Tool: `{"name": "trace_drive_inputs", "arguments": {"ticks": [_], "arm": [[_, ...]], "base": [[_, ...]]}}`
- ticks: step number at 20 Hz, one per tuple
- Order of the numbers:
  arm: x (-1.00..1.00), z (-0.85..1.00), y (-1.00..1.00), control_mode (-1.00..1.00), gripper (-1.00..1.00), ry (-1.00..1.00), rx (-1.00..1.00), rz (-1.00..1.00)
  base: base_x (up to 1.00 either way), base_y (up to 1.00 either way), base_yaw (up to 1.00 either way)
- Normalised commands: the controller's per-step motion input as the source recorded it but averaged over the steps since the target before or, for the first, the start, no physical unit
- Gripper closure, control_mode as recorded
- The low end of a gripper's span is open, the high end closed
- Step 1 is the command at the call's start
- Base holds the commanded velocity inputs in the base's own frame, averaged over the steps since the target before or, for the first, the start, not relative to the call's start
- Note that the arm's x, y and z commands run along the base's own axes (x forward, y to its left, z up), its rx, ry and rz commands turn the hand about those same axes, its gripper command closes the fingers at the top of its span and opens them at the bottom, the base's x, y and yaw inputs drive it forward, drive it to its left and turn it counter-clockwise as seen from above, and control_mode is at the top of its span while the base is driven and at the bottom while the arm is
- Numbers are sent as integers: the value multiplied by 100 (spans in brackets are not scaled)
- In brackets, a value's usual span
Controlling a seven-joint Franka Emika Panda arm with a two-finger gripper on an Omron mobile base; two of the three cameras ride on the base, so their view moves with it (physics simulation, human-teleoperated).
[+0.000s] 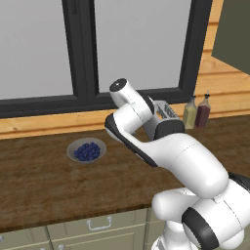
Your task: Start the toaster. Once the lever pops up, take the bread to the plate on the dining counter.
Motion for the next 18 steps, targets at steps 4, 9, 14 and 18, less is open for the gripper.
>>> {"name": "trace_drive_inputs", "arguments": {"ticks": [4,9,14,18], "arm": [[0,0,0,-100,-100,0,0,0],[0,0,0,-100,-100,0,0,0],[0,0,0,-100,-100,0,0,0],[0,0,0,-100,-100,0,0,0]], "base": [[0,0,0],[0,0,0],[0,0,0],[0,0,0]]}}
